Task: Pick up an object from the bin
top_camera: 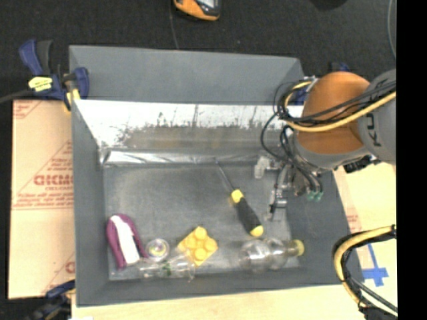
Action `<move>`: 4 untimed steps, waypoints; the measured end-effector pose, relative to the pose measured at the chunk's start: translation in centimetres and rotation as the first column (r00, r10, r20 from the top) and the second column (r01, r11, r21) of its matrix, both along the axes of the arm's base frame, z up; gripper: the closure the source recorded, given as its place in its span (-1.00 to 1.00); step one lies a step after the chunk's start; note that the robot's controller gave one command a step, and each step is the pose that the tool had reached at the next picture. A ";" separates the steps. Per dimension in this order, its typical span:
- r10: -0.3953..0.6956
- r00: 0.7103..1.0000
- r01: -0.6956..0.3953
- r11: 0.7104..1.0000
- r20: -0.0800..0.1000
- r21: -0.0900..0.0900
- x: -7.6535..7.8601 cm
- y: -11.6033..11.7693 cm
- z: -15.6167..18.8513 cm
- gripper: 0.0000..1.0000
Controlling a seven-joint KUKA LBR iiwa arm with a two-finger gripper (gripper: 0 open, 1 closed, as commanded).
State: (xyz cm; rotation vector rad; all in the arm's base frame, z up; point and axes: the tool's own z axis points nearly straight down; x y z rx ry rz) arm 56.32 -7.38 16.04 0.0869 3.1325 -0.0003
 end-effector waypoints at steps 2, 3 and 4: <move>-0.321 0.947 0.321 0.947 0.000 0.004 -3.6 0.0 -2.7 -1.00; -0.554 0.833 0.553 0.833 0.007 0.006 -3.1 -2.0 -9.3 -1.00; -0.522 0.853 0.522 0.853 0.008 0.009 -1.4 -0.6 -9.0 1.00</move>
Offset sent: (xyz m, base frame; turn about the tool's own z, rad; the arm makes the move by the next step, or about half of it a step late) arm -0.0407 0.0050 -0.0318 0.3368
